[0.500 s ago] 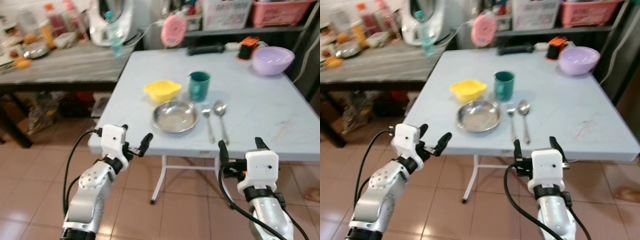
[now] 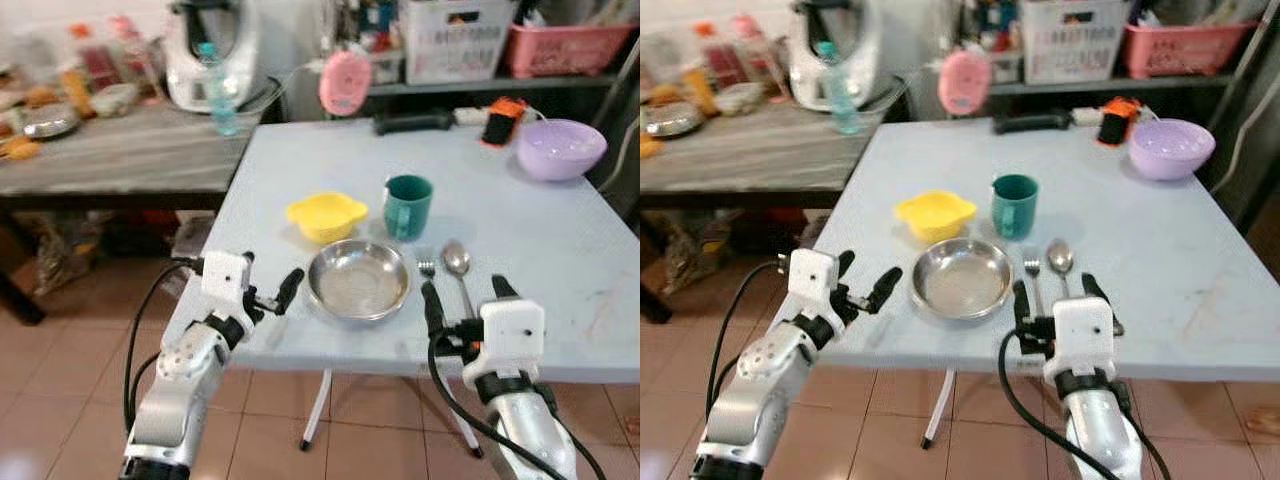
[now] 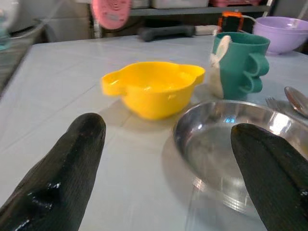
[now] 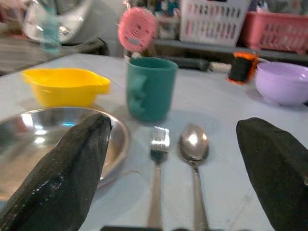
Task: Setting the table
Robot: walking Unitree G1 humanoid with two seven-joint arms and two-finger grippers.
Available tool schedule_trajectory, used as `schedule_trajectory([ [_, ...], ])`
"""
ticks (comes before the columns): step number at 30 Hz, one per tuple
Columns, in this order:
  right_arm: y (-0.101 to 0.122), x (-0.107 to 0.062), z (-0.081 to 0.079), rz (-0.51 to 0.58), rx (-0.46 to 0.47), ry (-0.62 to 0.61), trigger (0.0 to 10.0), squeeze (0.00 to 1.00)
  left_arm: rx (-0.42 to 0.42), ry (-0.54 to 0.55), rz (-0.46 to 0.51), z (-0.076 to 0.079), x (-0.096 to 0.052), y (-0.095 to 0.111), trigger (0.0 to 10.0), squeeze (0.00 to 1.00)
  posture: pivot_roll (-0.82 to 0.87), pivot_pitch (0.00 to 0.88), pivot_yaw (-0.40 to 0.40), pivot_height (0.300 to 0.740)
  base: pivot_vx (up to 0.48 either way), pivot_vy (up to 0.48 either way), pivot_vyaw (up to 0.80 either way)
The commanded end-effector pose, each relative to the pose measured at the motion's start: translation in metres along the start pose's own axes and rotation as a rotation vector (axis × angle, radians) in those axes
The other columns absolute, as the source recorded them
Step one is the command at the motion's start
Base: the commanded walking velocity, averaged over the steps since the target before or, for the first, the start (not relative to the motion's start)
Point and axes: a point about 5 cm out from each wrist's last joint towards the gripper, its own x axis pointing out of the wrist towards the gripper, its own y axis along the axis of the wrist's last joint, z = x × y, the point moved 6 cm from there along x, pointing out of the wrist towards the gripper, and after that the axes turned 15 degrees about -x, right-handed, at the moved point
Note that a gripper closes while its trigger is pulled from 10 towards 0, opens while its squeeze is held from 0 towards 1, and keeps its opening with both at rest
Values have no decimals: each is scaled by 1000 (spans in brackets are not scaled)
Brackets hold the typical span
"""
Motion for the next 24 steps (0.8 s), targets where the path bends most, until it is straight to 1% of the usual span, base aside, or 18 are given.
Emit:
schedule_trajectory([
  [1, 3, 0, -2, 6, 18, 18, 10000, 0, 11, -10, -8, 3, -1, -1, 10000, 0, -158, 5, 87, 740, 0, 0, 0],
  [2, 3, 1, -5, 2, 35, 31, 10000, 0, 14, -9, -13, 2, -3, -2, 10000, 0, -156, 7, 86, 740, 0, 0, 0],
  [5, 3, 2, -8, -9, 47, 51, 10000, 0, 16, -10, -22, 1, -6, -4, 10000, 0, -155, 9, 86, 740, 0, 0, 0],
  [8, 10, 6, -13, 1, 71, 77, 10000, 0, 23, -8, -49, -3, -11, -9, 10000, 0, -154, 18, 83, 740, 0, 0, 0],
  [14, 17, 13, -15, 4, 113, 98, 10000, 0, 37, -17, -78, -6, -17, -14, 10000, 0, -155, 33, 82, 740, 0, 0, 0],
  [16, 15, 15, -12, -14, 128, 85, 10000, 0, 38, -23, -84, -5, -18, -15, 10000, 0, -154, 35, 81, 740, 0, 0, 0],
  [17, 12, 18, -7, -39, 145, 60, 10000, 0, 37, -36, -96, -3, -20, -16, 10000, 0, -152, 35, 82, 740, 0, 0, 0],
  [18, 10, 19, -4, -52, 144, 42, 10000, 0, 36, -44, -102, -2, -20, -17, 10000, 0, -152, 35, 82, 740, 0, 0, 0],
  [19, 9, 20, 1, -57, 147, 18, 10000, 0, 35, -55, -112, -1, -22, -19, 10000, 0, -150, 34, 83, 740, 0, 0, 0],
  [24, 13, 24, 13, -52, 144, -39, 10000, 0, 45, -99, -140, 3, -22, -22, 10000, 0, -148, 32, 86, 740, 0, 0, 0],
])
